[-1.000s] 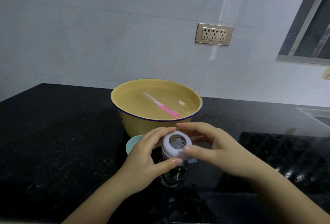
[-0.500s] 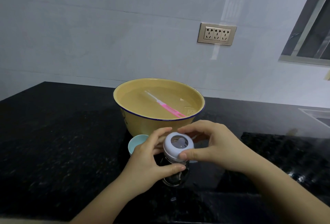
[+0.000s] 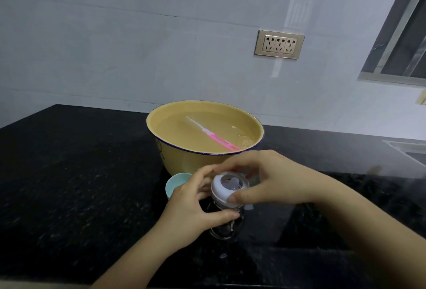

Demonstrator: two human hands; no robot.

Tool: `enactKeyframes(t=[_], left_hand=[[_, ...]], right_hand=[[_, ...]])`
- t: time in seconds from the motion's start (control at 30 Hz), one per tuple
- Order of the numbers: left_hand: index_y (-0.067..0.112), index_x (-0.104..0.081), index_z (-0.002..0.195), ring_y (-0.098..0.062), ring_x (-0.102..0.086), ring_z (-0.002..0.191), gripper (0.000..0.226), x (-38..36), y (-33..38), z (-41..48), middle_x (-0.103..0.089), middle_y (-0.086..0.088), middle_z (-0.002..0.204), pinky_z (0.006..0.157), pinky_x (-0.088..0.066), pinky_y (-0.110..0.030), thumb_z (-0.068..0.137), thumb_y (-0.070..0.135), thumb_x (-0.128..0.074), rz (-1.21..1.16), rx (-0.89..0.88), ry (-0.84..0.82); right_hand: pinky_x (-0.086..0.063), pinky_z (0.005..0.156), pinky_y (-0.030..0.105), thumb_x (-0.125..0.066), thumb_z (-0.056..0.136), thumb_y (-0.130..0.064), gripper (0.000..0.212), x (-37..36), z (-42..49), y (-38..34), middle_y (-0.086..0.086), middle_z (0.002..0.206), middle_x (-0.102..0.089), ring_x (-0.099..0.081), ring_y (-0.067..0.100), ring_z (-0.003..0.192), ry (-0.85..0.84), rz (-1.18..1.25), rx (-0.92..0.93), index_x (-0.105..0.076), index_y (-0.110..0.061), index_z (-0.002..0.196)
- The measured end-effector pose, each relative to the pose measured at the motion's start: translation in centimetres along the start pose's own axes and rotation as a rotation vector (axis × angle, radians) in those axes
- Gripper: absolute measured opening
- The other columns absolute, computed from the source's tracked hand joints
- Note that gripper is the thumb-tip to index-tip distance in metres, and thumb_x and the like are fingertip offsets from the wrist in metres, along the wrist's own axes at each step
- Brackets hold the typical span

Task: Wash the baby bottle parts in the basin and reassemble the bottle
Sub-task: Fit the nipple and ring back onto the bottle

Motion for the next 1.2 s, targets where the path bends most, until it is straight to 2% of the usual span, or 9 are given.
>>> enactKeyframes(t=[0.23, 0.43, 0.53, 0.63, 0.77, 0.87, 1.03, 1.1, 1.2], left_hand=[[0.029, -0.049, 0.126, 0.002, -0.063, 0.104, 0.079, 0.0, -0.3, -0.1, -0.069, 0.015, 0.106, 0.09, -0.047, -0.012, 0.06, 0.013, -0.089, -0.004, 0.021, 0.005], [0.038, -0.051, 0.114, 0.001, -0.064, 0.101, 0.07, -0.1, -0.1, 0.0, -0.067, 0.024, 0.106, 0.085, -0.046, -0.009, 0.061, 0.01, -0.087, -0.001, 0.008, 0.002], [0.032, -0.051, 0.121, 0.0, -0.064, 0.103, 0.074, 0.0, -0.3, 0.0, -0.069, 0.018, 0.106, 0.087, -0.047, -0.011, 0.061, 0.011, -0.088, -0.003, 0.009, 0.009], [0.028, -0.049, 0.126, 0.0, -0.063, 0.105, 0.078, 0.0, -0.6, 0.0, -0.069, 0.012, 0.109, 0.092, -0.047, -0.014, 0.06, 0.013, -0.088, -0.008, 0.018, 0.009], [0.033, -0.05, 0.121, 0.004, -0.061, 0.107, 0.075, 0.1, -0.6, 0.0, -0.069, 0.019, 0.108, 0.089, -0.045, -0.01, 0.059, 0.014, -0.089, 0.0, 0.018, 0.018], [0.039, -0.05, 0.113, 0.006, -0.062, 0.102, 0.071, 0.0, -0.3, 0.0, -0.067, 0.026, 0.107, 0.085, -0.045, -0.007, 0.061, 0.008, -0.087, 0.006, 0.013, 0.015], [0.031, -0.05, 0.122, 0.005, -0.061, 0.106, 0.075, 0.0, -0.5, -0.1, -0.067, 0.013, 0.11, 0.088, -0.045, -0.009, 0.06, 0.012, -0.088, 0.009, 0.023, 0.011], [0.031, -0.049, 0.123, 0.006, -0.06, 0.107, 0.077, 0.0, -0.6, 0.0, -0.066, 0.013, 0.112, 0.089, -0.045, -0.009, 0.06, 0.013, -0.088, 0.009, 0.026, 0.011], [0.038, -0.048, 0.116, 0.008, -0.06, 0.105, 0.073, 0.0, -0.5, 0.0, -0.068, 0.022, 0.107, 0.088, -0.045, -0.008, 0.061, 0.014, -0.088, 0.014, 0.021, 0.012]], right_hand=[[-0.044, 0.075, 0.024, -0.063, 0.067, -0.068, 0.046, 0.2, 1.0, 0.2, -0.018, 0.092, -0.05, -0.052, 0.0, 0.085, 0.051, -0.298, -0.042, -0.056, -0.037, 0.101], [-0.049, 0.087, 0.021, -0.074, 0.076, -0.027, 0.042, -0.2, 0.7, -0.7, -0.022, 0.108, -0.063, -0.056, -0.008, 0.101, -0.093, -0.079, 0.034, -0.061, -0.037, 0.115], [-0.051, 0.079, 0.025, -0.072, 0.074, -0.046, 0.035, 0.4, 0.8, -0.7, -0.018, 0.095, -0.064, -0.059, -0.001, 0.089, -0.002, -0.202, 0.007, -0.063, -0.036, 0.106], [-0.049, 0.077, 0.028, -0.059, 0.071, -0.069, 0.046, 0.9, 1.0, -0.2, -0.017, 0.094, -0.06, -0.058, 0.004, 0.088, 0.058, -0.399, -0.036, -0.057, -0.037, 0.105], [-0.048, 0.09, 0.027, -0.07, 0.076, -0.049, 0.038, 0.7, 1.0, -0.3, -0.02, 0.103, -0.062, -0.056, -0.004, 0.1, -0.003, -0.138, 0.018, -0.06, -0.035, 0.11], [-0.05, 0.088, 0.025, -0.074, 0.076, -0.031, 0.037, 0.1, 0.9, -0.5, -0.02, 0.103, -0.064, -0.058, -0.005, 0.098, -0.073, -0.087, 0.032, -0.062, -0.036, 0.11], [-0.048, 0.077, 0.027, -0.06, 0.073, -0.067, 0.041, 0.6, 1.1, -0.4, -0.017, 0.094, -0.057, -0.057, 0.004, 0.086, 0.046, -0.406, -0.008, -0.057, -0.036, 0.099], [-0.046, 0.076, 0.025, -0.061, 0.073, -0.064, 0.038, 0.9, 1.1, -0.5, -0.017, 0.095, -0.056, -0.056, 0.003, 0.087, 0.068, -0.35, 0.005, -0.054, -0.035, 0.096], [-0.049, 0.082, 0.023, -0.073, 0.074, -0.039, 0.034, 0.3, 1.0, -0.6, -0.019, 0.101, -0.061, -0.058, -0.002, 0.094, -0.04, -0.124, 0.019, -0.057, -0.036, 0.103]])
Point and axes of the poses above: each hand's wrist, its own z-axis towards the middle knuckle, its own x-axis out of the back of the hand, y = z × x, the point moved 10 cm from there along z, towards the middle knuckle
